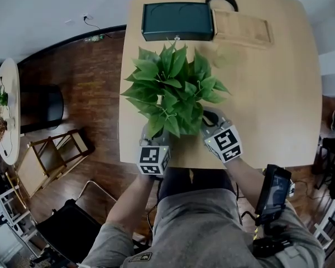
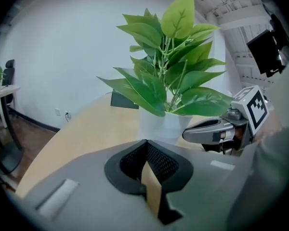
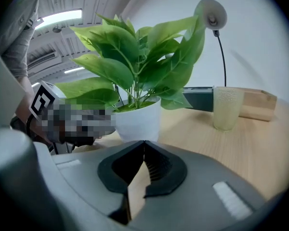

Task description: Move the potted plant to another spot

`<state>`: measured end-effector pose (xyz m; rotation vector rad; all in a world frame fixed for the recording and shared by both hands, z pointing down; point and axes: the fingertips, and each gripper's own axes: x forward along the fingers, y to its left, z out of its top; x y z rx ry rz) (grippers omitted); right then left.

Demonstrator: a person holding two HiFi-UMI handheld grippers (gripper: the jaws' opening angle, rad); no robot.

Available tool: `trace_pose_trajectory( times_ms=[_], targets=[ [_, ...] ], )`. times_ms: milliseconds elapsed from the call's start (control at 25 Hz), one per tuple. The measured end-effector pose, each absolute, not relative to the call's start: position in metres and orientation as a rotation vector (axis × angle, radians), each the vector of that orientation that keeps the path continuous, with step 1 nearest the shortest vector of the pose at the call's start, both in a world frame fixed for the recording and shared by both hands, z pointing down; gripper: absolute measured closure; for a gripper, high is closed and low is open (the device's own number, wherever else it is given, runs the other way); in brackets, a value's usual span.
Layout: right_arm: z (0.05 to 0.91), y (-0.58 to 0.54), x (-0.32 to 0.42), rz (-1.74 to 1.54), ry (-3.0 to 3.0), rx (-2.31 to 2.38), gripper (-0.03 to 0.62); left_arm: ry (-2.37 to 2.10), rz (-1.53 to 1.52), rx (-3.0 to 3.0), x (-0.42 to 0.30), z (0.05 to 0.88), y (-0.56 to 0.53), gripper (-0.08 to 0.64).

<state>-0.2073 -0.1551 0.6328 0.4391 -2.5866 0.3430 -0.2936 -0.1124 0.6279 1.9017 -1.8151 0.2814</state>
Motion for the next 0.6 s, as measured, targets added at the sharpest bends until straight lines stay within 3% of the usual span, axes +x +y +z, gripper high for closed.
trace_pose_trajectory(
  times_ms=[160,200,320,600],
  targets=[
    [0.634,-0.157,-0.212,0.307,-2.58,0.386,0.557,-1.812,0.321,1.933,-0.298,0.629,-0.114,0.553],
    [0.635,-0.156,-0.213,0.303,-2.575,0.367,0.483,-1.808,0.334,1.953,-0.299,0.629,-0.115,0.529],
    [0.639,-0.155,-0.216,0.285,-2.563,0.296,0.356,-1.776,0.392,2.054,-0.298,0.628,-0.119,0.422],
    [0.639,-0.153,-0.226,0.124,-2.564,0.107,0.184,-1.646,0.603,2.308,-0.297,0.632,-0.127,0.237]
  ],
)
